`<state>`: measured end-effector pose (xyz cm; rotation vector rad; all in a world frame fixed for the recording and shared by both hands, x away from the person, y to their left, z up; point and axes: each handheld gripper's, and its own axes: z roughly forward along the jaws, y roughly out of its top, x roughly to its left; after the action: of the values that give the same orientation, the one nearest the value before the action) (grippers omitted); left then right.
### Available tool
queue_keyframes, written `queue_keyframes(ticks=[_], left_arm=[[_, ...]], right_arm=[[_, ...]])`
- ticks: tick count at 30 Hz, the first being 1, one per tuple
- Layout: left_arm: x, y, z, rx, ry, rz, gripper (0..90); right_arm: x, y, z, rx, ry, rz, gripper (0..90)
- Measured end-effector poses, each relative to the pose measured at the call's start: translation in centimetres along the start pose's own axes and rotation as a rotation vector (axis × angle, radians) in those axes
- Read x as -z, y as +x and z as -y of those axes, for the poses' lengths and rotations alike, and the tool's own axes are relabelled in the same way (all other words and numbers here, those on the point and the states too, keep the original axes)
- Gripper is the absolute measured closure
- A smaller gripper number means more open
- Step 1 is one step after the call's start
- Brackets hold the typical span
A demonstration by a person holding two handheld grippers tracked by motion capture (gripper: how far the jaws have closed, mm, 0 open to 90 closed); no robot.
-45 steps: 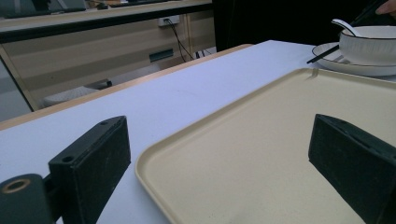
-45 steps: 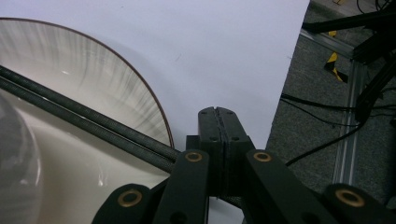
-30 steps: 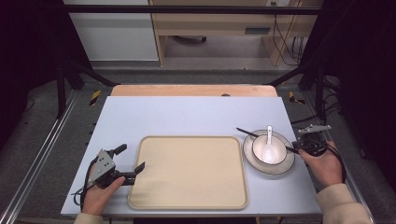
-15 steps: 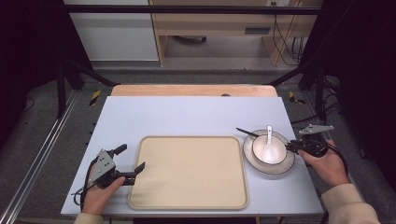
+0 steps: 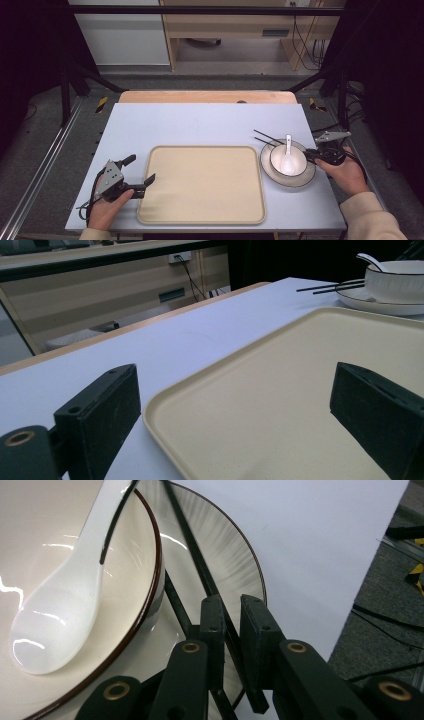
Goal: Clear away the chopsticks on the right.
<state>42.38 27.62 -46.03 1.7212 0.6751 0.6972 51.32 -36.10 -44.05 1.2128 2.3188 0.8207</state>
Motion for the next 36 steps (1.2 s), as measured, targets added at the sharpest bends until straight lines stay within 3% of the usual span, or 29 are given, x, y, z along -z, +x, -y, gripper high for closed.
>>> queue_keyframes(ticks=[9, 15, 19, 26, 30, 31, 32, 33, 35, 36], left_arm=[[0.0, 0.0, 0.0, 0.001, 0.0, 0.001, 5.9], [0.0, 0.0, 0.0, 0.001, 0.001, 0.0, 6.0], [0.0, 0.0, 0.0, -0.003, 0.002, -0.001, 6.0], [0.1, 0.1, 0.0, 0.001, 0.001, -0.005, 6.0], [0.0, 0.1, 0.0, 0.005, -0.002, -0.005, 6.0], [0.0, 0.1, 0.0, 0.004, 0.001, -0.006, 6.0], [0.0, 0.1, 0.0, 0.004, 0.001, -0.006, 6.0], [0.0, 0.1, 0.0, 0.004, 0.001, -0.006, 6.0], [0.0, 0.0, 0.0, 0.002, 0.002, -0.004, 6.0], [0.0, 0.0, 0.0, 0.002, 0.002, -0.004, 6.0]], right_arm=[[-0.7, 0.0, -0.5, 0.01, 0.024, -0.008, 80.5], [-0.9, 0.0, -0.4, 0.021, 0.023, -0.009, 85.1], [-0.5, 0.1, -0.2, 0.017, 0.005, -0.004, 85.4], [2.0, 0.6, -0.5, -0.043, -0.098, 0.072, 85.5], [5.2, 4.6, -1.2, -0.045, -0.2, 0.091, 85.4], [5.8, 5.8, -1.4, -0.027, -0.208, 0.097, 85.4], [5.8, 5.8, -1.4, -0.027, -0.208, 0.097, 85.4], [6.9, 8.8, -1.9, -0.007, -0.223, 0.063, 85.4], [7.3, 11.3, -2.2, 0.031, -0.223, 0.04, 85.4], [7.3, 11.3, -2.2, 0.031, -0.223, 0.04, 85.4]])
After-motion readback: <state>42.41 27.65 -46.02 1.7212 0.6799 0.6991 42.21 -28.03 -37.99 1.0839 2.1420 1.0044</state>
